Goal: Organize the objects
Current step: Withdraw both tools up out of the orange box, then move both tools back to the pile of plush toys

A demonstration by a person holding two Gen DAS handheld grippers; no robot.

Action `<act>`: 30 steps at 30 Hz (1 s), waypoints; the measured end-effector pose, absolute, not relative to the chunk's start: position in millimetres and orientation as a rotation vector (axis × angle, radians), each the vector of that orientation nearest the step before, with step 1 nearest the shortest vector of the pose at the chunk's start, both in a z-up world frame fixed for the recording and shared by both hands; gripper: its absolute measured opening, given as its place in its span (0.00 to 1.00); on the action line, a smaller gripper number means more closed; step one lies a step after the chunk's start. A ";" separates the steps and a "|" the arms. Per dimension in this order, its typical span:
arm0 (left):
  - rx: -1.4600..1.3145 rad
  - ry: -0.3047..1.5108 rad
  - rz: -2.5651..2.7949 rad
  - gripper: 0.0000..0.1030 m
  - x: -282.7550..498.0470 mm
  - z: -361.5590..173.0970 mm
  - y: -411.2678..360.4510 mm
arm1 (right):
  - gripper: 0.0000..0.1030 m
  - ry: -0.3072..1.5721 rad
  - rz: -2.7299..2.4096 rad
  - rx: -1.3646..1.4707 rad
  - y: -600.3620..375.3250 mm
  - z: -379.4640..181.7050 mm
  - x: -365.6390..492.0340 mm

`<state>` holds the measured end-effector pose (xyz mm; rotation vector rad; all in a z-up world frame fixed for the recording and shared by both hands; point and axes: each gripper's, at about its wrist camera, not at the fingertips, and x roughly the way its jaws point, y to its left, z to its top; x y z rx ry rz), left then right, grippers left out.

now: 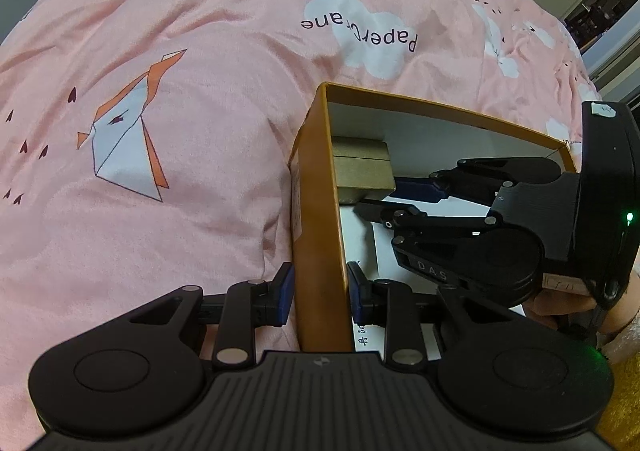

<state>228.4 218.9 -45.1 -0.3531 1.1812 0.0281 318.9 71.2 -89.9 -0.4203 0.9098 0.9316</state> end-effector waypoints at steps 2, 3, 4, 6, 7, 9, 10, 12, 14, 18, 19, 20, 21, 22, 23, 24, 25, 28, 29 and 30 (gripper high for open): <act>-0.352 1.181 0.029 0.32 228.9 -45.3 218.0 | 0.25 0.918 0.951 -0.393 72.7 -90.3 319.5; -0.353 1.179 0.031 0.32 228.9 -45.5 217.8 | 0.25 0.920 0.957 -0.386 74.1 -90.7 318.7; -0.353 1.178 0.029 0.32 228.8 -45.3 217.3 | 0.25 0.914 0.955 -0.392 76.7 -91.1 318.1; -0.353 1.172 0.026 0.32 228.0 -44.7 216.3 | 0.25 0.909 0.952 -0.399 78.1 -90.8 317.2; -0.350 1.166 0.023 0.32 226.9 -43.7 215.9 | 0.25 0.912 0.950 -0.395 77.8 -90.4 317.7; -0.342 1.146 0.023 0.32 223.9 -38.7 214.0 | 0.25 0.921 0.948 -0.385 75.7 -86.7 317.2; -0.338 1.132 0.023 0.32 221.3 -35.1 212.9 | 0.26 0.917 0.946 -0.380 74.3 -83.0 315.6; -0.335 1.100 0.028 0.32 215.1 -26.6 211.1 | 0.28 0.896 0.937 -0.377 70.0 -73.2 310.0; -0.325 1.050 0.043 0.32 206.1 -14.8 207.9 | 0.28 0.884 0.932 -0.359 62.6 -60.5 302.8; -0.285 0.904 0.080 0.32 176.5 17.1 192.6 | 0.28 0.861 0.888 -0.286 35.1 -30.2 277.7; -0.279 0.880 0.079 0.32 168.3 23.6 187.6 | 0.28 0.850 0.877 -0.260 26.0 -23.0 268.9; -0.272 0.861 0.074 0.32 160.2 29.2 181.6 | 0.28 0.838 0.872 -0.233 15.3 -15.7 258.8; -0.266 0.842 0.065 0.32 152.5 33.6 174.6 | 0.28 0.825 0.869 -0.205 3.2 -8.7 247.1; -0.260 0.830 0.052 0.32 144.3 36.9 167.5 | 0.28 0.814 0.865 -0.184 -7.7 -3.2 235.9; -0.256 0.825 0.036 0.32 137.4 38.8 161.0 | 0.28 0.805 0.853 -0.165 -20.8 2.6 222.2; -0.252 0.824 0.007 0.32 128.3 40.4 152.1 | 0.28 0.807 0.835 -0.155 -31.8 6.7 210.1; -0.251 0.830 -0.014 0.32 122.0 40.5 146.4 | 0.28 0.815 0.819 -0.149 -42.1 9.3 198.7; -0.246 0.901 -0.111 0.32 102.3 32.6 121.5 | 0.36 0.856 0.791 -0.099 -71.9 11.0 166.1; -0.240 0.935 -0.146 0.32 96.8 27.8 114.4 | 0.39 0.877 0.784 -0.080 -82.2 9.7 156.0; -0.227 0.977 -0.184 0.32 90.8 21.5 106.0 | 0.42 0.897 0.767 -0.065 -92.4 7.6 145.1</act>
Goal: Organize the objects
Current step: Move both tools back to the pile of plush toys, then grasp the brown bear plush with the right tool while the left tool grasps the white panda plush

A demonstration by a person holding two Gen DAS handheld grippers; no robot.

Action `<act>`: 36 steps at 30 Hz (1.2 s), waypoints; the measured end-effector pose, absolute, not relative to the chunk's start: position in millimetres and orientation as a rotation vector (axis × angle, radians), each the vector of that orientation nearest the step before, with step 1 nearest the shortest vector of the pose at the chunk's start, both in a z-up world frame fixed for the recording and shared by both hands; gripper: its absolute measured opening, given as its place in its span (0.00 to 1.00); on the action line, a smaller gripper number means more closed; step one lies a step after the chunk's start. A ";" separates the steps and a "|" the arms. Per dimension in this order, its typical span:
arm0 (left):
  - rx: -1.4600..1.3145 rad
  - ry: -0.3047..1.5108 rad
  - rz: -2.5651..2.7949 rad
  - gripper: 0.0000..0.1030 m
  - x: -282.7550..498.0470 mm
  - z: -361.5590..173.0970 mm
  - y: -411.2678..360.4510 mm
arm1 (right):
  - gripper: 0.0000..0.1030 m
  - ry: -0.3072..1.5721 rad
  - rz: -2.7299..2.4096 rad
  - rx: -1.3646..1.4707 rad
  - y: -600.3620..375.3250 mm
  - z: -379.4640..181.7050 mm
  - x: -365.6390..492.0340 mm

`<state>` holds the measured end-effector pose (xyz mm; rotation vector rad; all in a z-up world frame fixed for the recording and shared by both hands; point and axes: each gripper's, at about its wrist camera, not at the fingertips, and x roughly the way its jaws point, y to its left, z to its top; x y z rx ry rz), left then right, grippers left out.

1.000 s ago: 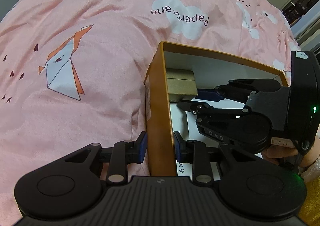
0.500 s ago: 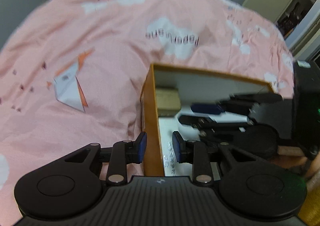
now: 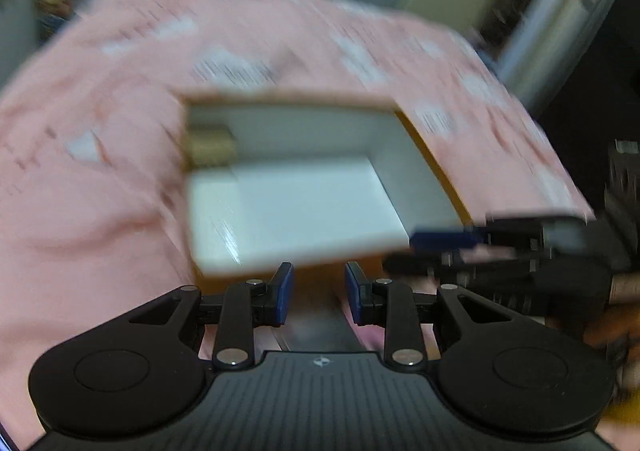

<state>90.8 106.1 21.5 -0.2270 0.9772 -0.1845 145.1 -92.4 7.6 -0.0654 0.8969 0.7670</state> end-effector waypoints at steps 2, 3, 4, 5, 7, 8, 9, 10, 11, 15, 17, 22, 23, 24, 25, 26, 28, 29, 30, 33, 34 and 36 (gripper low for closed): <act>-0.191 1.047 -0.231 0.32 79.4 8.6 93.4 | 0.42 0.925 0.732 -0.063 -109.2 -0.1 124.6; -0.164 1.081 -0.245 0.32 72.7 2.5 86.7 | 0.42 0.947 0.714 -0.062 -118.2 -5.1 113.2; -0.148 1.098 -0.252 0.32 65.8 -1.8 82.5 | 0.42 0.965 0.707 -0.057 -124.4 -8.8 106.8; -0.141 1.108 -0.259 0.32 59.0 -5.2 79.6 | 0.42 0.991 0.706 -0.045 -132.3 -13.6 96.8; -0.148 1.132 -0.277 0.32 47.0 -9.1 75.8 | 0.42 1.029 0.713 -0.041 -140.9 -20.7 82.8; -0.156 1.149 -0.282 0.32 41.8 -11.8 75.5 | 0.42 1.047 0.710 -0.047 -144.8 -24.8 75.9; -0.158 1.165 -0.287 0.34 35.4 -14.2 73.6 | 0.42 1.068 0.703 -0.051 -148.5 -28.9 68.8; -0.155 1.177 -0.291 0.35 27.8 -15.2 71.1 | 0.43 1.084 0.699 -0.049 -151.6 -31.8 64.3; -0.149 1.189 -0.296 0.40 20.4 -17.3 69.2 | 0.46 1.095 0.699 -0.041 -155.3 -33.8 60.4; -0.141 1.240 -0.313 0.49 7.8 -31.3 63.0 | 0.58 1.140 0.720 -0.013 -159.2 -42.3 50.9; -0.143 1.265 -0.315 0.49 5.4 -36.5 60.1 | 0.61 1.186 0.747 -0.020 -153.6 -49.0 49.4; -0.158 1.324 -0.316 0.52 2.1 -52.7 56.4 | 0.62 1.277 0.761 -0.025 -148.0 -67.9 45.5; -0.155 1.330 -0.315 0.52 3.7 -55.8 55.2 | 0.62 1.283 0.763 -0.026 -147.1 -69.9 46.0; -0.145 1.330 -0.312 0.51 5.1 -57.5 53.2 | 0.59 1.285 0.769 -0.028 -146.2 -71.9 46.0; -0.135 1.326 -0.308 0.49 6.2 -58.7 51.4 | 0.54 1.288 0.771 -0.029 -145.1 -72.7 46.1; -0.130 1.323 -0.305 0.48 6.9 -59.4 50.3 | 0.52 1.287 0.768 -0.035 -143.7 -73.4 46.5; -0.126 1.315 -0.296 0.46 8.6 -59.4 50.3 | 0.43 1.275 0.761 -0.056 -140.3 -72.7 47.2; -0.126 1.306 -0.291 0.44 9.2 -58.4 51.0 | 0.43 1.260 0.759 -0.062 -139.6 -69.9 47.7; -0.123 1.292 -0.284 0.42 9.8 -56.5 51.7 | 0.42 1.237 0.760 -0.061 -139.2 -66.8 48.3; -0.118 1.245 -0.247 0.35 12.3 -51.1 55.1 | 0.41 1.184 0.766 -0.071 -135.1 -59.7 52.7; -0.122 1.233 -0.236 0.34 14.3 -50.3 56.3 | 0.41 1.171 0.766 -0.074 -132.6 -57.9 54.7; -0.136 1.212 -0.216 0.34 17.8 -49.0 59.1 | 0.41 1.146 0.765 -0.075 -127.8 -55.0 60.3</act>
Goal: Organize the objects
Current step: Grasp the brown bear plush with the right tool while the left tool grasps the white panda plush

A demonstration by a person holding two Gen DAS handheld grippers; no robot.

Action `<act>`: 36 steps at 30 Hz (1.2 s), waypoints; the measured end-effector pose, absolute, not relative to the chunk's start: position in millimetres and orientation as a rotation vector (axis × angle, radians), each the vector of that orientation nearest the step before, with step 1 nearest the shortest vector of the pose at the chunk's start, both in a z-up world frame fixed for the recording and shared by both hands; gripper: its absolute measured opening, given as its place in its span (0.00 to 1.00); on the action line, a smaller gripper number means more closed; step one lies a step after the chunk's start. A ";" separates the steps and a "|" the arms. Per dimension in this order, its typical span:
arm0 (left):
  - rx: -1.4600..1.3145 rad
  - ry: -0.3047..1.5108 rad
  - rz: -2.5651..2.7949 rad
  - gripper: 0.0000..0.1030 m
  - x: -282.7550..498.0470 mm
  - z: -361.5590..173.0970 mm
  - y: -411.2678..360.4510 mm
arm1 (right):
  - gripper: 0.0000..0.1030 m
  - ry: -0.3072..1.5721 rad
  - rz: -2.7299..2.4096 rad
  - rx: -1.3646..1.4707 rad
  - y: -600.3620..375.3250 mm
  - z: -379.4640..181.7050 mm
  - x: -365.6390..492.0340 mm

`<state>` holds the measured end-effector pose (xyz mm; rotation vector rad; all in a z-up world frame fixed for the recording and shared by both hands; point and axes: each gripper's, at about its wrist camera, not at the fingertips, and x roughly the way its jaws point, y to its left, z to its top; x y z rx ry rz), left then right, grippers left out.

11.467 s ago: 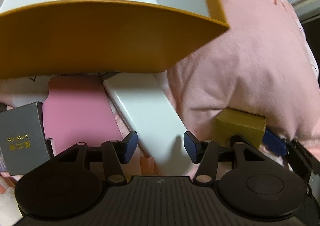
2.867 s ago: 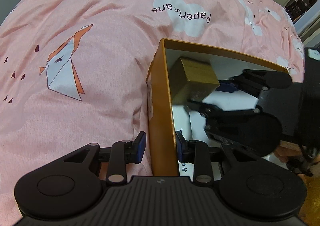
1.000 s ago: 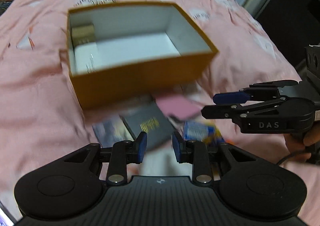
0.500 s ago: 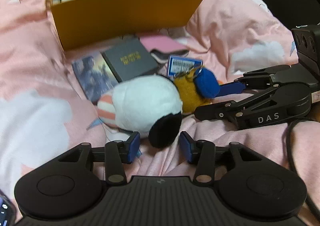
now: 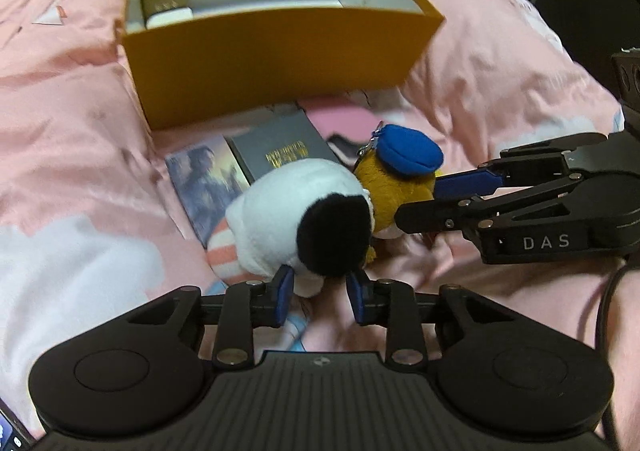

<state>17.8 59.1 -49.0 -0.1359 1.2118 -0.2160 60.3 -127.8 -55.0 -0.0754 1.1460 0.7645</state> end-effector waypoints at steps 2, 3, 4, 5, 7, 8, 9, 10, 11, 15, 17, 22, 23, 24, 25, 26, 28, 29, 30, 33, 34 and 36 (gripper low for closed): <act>-0.147 1.188 -0.193 0.34 21.6 -47.4 61.8 | 0.41 1.123 0.761 -0.068 -122.2 -52.4 66.3; -0.154 1.171 -0.178 0.33 23.1 -46.1 63.6 | 0.41 1.116 0.759 -0.068 -120.8 -51.5 68.3; -0.161 1.157 -0.168 0.33 24.0 -45.1 65.5 | 0.41 1.107 0.755 -0.073 -119.4 -51.0 69.9; -0.173 1.143 -0.155 0.33 25.4 -44.1 68.1 | 0.41 1.106 0.753 -0.070 -118.9 -51.4 71.6; -0.197 1.124 -0.137 0.33 27.8 -42.9 73.0 | 0.41 1.108 0.752 -0.056 -120.0 -52.5 72.8; -0.213 1.115 -0.126 0.33 29.9 -42.9 75.7 | 0.41 1.108 0.753 -0.053 -120.4 -52.8 73.0; -0.227 1.104 -0.115 0.33 32.0 -43.2 78.2 | 0.41 1.105 0.752 -0.046 -120.9 -53.0 73.5; -0.229 1.092 -0.108 0.33 34.7 -44.0 79.0 | 0.41 1.102 0.749 -0.036 -121.0 -53.4 75.1; -0.228 1.077 -0.097 0.33 37.5 -44.5 79.8 | 0.41 1.094 0.742 -0.025 -121.0 -53.9 76.6; -0.275 1.031 -0.047 0.33 46.6 -45.5 88.0 | 0.41 1.053 0.706 0.046 -119.0 -58.7 89.2; -0.310 1.017 -0.034 0.33 47.6 -46.1 94.2 | 0.41 1.019 0.698 0.061 -117.5 -57.3 92.7; -0.274 1.021 -0.073 0.43 43.6 -39.5 96.0 | 0.45 1.000 0.698 0.074 -120.4 -53.4 92.0; -0.232 1.027 -0.102 0.49 42.4 -37.6 92.8 | 0.45 1.006 0.699 0.076 -121.6 -53.2 90.9; -0.171 1.037 -0.138 0.51 40.8 -35.6 87.4 | 0.46 1.016 0.697 0.076 -123.0 -52.9 89.5; -0.105 1.040 -0.170 0.51 38.6 -33.9 82.0 | 0.49 1.026 0.695 0.075 -123.9 -52.8 88.3; -0.053 1.040 -0.191 0.52 36.5 -33.0 77.7 | 0.51 1.039 0.691 0.072 -124.9 -53.0 86.4; 0.047 1.045 -0.219 0.53 35.5 -33.0 71.9 | 0.59 1.057 0.677 0.060 -127.1 -53.8 82.3; 0.080 1.046 -0.221 0.54 36.2 -33.7 70.9 | 0.59 1.068 0.673 0.054 -127.8 -54.8 80.2; 0.108 1.051 -0.223 0.56 37.3 -34.6 70.1 | 0.59 1.083 0.673 0.054 -128.3 -55.8 78.9; 0.183 1.073 -0.263 0.58 43.0 -39.9 66.8 | 0.62 1.131 0.682 0.058 -128.2 -63.7 75.9; 0.208 1.078 -0.278 0.58 44.4 -43.1 64.1 | 0.62 1.146 0.686 0.054 -126.5 -67.1 74.9; 0.244 1.076 -0.310 0.60 45.5 -48.9 60.2 | 0.62 1.164 0.693 0.040 -121.8 -72.8 72.8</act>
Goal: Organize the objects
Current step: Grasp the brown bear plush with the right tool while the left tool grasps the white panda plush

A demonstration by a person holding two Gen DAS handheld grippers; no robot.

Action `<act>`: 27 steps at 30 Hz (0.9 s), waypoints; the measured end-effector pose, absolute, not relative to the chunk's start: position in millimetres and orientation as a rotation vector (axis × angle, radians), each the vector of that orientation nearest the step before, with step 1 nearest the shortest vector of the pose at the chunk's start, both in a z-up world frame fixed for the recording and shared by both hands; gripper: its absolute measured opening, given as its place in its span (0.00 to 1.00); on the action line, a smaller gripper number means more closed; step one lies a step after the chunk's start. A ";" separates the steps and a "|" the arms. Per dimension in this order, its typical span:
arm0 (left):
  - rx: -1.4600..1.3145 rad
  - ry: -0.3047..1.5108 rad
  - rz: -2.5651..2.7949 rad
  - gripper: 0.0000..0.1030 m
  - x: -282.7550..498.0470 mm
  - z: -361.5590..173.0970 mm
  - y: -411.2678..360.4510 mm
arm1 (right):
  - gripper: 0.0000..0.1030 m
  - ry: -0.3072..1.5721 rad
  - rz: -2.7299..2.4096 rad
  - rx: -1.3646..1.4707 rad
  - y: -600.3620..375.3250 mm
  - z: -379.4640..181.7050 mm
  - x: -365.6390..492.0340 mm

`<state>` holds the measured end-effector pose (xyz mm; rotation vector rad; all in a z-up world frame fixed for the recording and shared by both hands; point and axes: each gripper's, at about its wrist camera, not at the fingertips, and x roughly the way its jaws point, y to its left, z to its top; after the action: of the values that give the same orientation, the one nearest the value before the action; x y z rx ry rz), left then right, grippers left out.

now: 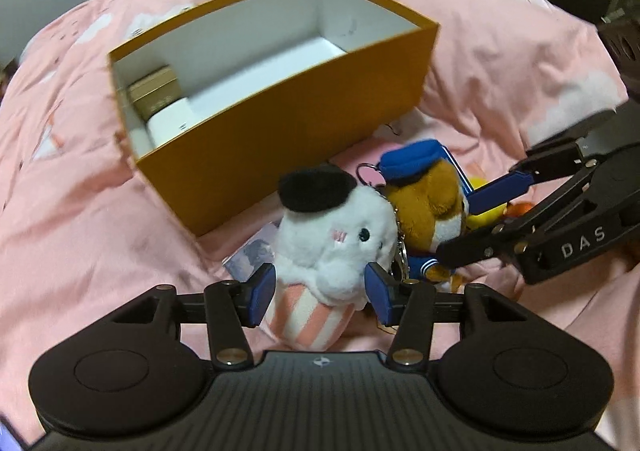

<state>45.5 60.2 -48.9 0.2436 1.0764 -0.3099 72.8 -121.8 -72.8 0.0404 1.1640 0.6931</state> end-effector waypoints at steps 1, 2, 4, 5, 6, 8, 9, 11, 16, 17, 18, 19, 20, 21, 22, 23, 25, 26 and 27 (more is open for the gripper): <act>0.249 1.083 -0.330 0.63 47.3 -52.3 59.0 | 0.62 1.166 0.701 0.033 -119.6 -74.6 72.2; 0.255 1.084 -0.340 0.67 49.5 -55.9 58.0 | 0.62 1.167 0.708 0.027 -116.8 -76.5 71.9; 0.271 1.075 -0.338 0.70 54.0 -62.1 56.3 | 0.63 1.150 0.710 0.010 -113.2 -78.5 72.1; 0.268 1.074 -0.330 0.72 56.9 -64.2 56.8 | 0.63 1.136 0.712 0.006 -112.2 -78.8 72.6; 0.249 1.076 -0.324 0.72 60.4 -66.2 58.0 | 0.63 1.125 0.717 0.009 -111.3 -79.4 73.5; 0.206 1.080 -0.313 0.74 66.1 -67.3 62.3 | 0.63 1.111 0.723 0.009 -108.3 -80.1 75.4; 0.183 1.082 -0.304 0.74 68.4 -68.4 64.0 | 0.65 1.104 0.725 0.009 -107.0 -80.9 76.4; 0.147 1.089 -0.286 0.73 72.1 -68.8 67.5 | 0.66 1.095 0.725 0.012 -104.6 -82.8 78.6; 0.027 1.115 -0.234 0.73 77.7 -70.9 81.8 | 0.67 1.074 0.724 0.046 -102.3 -87.4 88.3; 0.018 1.119 -0.230 0.73 78.1 -71.5 83.2 | 0.67 1.072 0.724 0.061 -103.2 -90.6 91.0; 0.031 1.122 -0.229 0.73 77.5 -72.6 81.8 | 0.65 1.081 0.725 0.078 -103.8 -93.9 93.7; 0.052 1.120 -0.234 0.73 77.3 -73.5 78.9 | 0.63 1.094 0.726 0.101 -105.6 -97.3 96.0; 0.067 1.114 -0.232 0.73 76.6 -73.9 76.9 | 0.62 1.106 0.728 0.122 -108.1 -99.3 97.1; 0.076 1.114 -0.233 0.73 75.9 -73.7 75.6 | 0.60 1.102 0.726 0.121 -109.4 -98.2 96.3; 0.093 1.109 -0.234 0.73 74.2 -73.2 73.2 | 0.59 1.094 0.723 0.122 -111.0 -95.5 95.1; 0.115 1.102 -0.238 0.73 71.8 -73.0 69.9 | 0.59 1.089 0.719 0.122 -112.4 -92.8 94.1; 0.182 1.086 -0.245 0.73 65.7 -74.8 62.6 | 0.58 1.080 0.708 0.137 -118.6 -86.6 93.0; 0.210 1.077 -0.241 0.73 63.2 -76.0 59.0 | 0.58 1.077 0.706 0.153 -123.1 -83.4 92.0; 0.236 1.070 -0.233 0.73 61.3 -77.5 55.4 | 0.58 1.070 0.697 0.158 -127.0 -79.6 91.3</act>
<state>61.3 55.4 -77.5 0.2355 1.0701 -0.2331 91.3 -127.0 -79.6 0.1583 1.0702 0.6965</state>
